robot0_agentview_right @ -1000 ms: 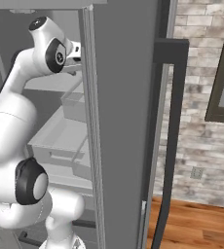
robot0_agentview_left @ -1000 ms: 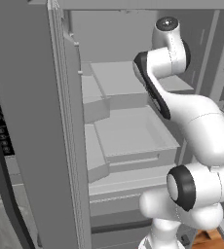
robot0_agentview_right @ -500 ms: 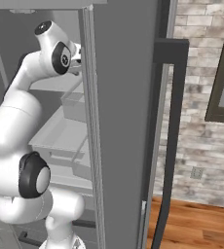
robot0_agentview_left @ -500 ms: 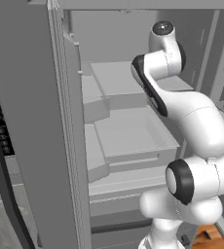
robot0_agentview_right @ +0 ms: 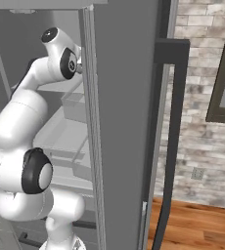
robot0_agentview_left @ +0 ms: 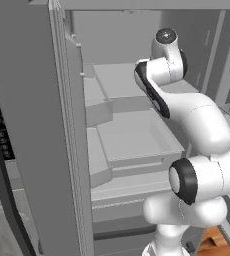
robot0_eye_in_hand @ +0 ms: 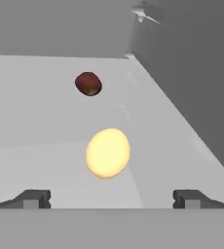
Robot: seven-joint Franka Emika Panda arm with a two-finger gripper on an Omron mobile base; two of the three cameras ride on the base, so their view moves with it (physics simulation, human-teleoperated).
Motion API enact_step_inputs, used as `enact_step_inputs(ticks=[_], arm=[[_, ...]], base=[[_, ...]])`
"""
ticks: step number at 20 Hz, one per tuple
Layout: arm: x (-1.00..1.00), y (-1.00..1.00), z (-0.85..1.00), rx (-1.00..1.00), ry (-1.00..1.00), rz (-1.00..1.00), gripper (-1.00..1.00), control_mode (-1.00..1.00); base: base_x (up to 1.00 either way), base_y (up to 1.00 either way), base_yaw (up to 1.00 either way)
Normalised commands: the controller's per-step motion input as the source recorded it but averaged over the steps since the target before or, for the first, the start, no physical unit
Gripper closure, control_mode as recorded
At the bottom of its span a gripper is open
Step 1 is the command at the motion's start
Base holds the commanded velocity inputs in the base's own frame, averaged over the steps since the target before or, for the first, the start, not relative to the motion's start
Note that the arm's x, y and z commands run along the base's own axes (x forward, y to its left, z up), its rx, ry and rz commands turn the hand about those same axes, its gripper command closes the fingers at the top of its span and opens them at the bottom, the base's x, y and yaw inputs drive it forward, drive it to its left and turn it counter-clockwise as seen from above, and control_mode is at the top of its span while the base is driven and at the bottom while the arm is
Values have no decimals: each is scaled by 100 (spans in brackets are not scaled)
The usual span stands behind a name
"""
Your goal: Pick the egg and butter from the fridge and place them by the bowl for mixing.
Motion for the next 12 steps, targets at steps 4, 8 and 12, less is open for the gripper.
enact_step_inputs(ticks=[4, 8, 12], arm=[[40, 0, -6, 9, -1, -9, -100, -100], [43, -3, -6, 5, 0, -8, -100, -100], [25, -4, -6, 5, 1, -6, -100, -100]], base=[[0, 0, 0], [0, 0, 0], [0, 0, 0]])
